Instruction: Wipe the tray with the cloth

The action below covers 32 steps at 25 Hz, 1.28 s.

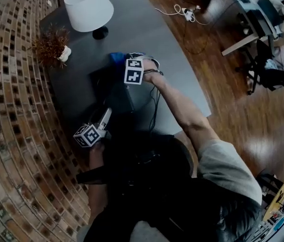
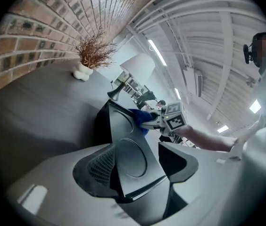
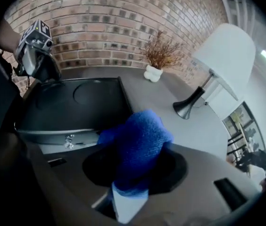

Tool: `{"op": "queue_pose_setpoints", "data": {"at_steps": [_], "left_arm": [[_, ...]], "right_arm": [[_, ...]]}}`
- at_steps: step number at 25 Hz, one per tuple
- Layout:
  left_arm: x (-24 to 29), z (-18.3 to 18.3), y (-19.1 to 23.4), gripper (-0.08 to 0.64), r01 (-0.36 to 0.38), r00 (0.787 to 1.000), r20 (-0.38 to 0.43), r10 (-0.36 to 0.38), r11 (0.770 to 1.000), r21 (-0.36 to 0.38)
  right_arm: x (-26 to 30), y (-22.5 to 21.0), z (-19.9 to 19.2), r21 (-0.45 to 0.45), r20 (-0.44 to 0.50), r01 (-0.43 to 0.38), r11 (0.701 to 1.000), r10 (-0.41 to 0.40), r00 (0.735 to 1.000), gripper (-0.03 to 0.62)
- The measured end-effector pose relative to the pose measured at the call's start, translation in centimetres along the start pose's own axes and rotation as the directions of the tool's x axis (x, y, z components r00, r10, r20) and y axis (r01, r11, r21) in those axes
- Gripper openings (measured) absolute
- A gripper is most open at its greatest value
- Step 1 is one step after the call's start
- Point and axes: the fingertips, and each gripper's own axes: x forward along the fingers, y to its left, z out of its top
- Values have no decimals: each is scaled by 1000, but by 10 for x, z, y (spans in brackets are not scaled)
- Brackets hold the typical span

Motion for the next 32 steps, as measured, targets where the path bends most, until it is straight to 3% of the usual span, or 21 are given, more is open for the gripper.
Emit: {"op": "queue_pose_setpoints", "data": {"at_steps": [4,7,8,9,10,12,15,17,20,23,24,25,27,29,30,32], "left_arm": [[-1,1,1,288,-7,1000,-3,7,1000,-5],[-2,4,6,288,-29,1000,4,29,1000,-2],[-2,4,6,288,-31,999,8,31,999,-7],[-2,4,6,288,-31,999,11,31,999,-14],[-2,4,5,288,-30,999,13,30,999,-18],[-1,4,4,288,-30,999,14,30,999,-20],[-2,1,4,288,-35,999,18,36,999,-23],[-2,0,3,288,-37,999,21,38,999,-27],[-1,0,1,288,-43,999,13,43,999,-27],[-1,4,4,288,-45,999,12,45,999,-18],[-2,4,4,288,-43,999,13,43,999,-21],[-3,4,4,288,-41,999,15,41,999,-25],[-3,4,3,288,-40,999,16,40,999,-27],[-2,3,2,288,-39,999,16,39,999,-26],[-1,2,2,288,-38,999,17,39,999,-28],[-2,2,0,285,-38,999,20,39,999,-37]], "right_arm": [[-5,42,-4,-130,-45,-91,987,86,995,138],[-28,92,-8,-345,-44,-159,925,153,987,137],[-34,101,-11,-371,-33,-185,910,186,982,138],[-37,101,-15,-346,-11,-206,915,216,976,138],[-38,89,-18,-274,20,-209,939,223,975,138],[-29,45,-21,-73,78,-138,988,144,987,138],[0,0,-16,121,104,-31,992,18,994,138],[15,9,-7,107,101,-54,993,44,994,138],[5,46,-5,-103,50,-105,989,111,993,138],[-18,96,-19,-360,-11,-245,900,258,966,138],[-20,98,-24,-365,-12,-269,891,285,959,138],[-20,88,-28,-314,4,-260,913,276,961,138],[-13,40,-30,-145,37,-148,978,155,987,138],[1,-6,-29,-27,15,-12,1000,13,1000,140],[9,-17,-27,-7,1,23,1000,-23,1000,141],[26,-10,-18,-66,-11,9,998,-10,1000,141]]}}
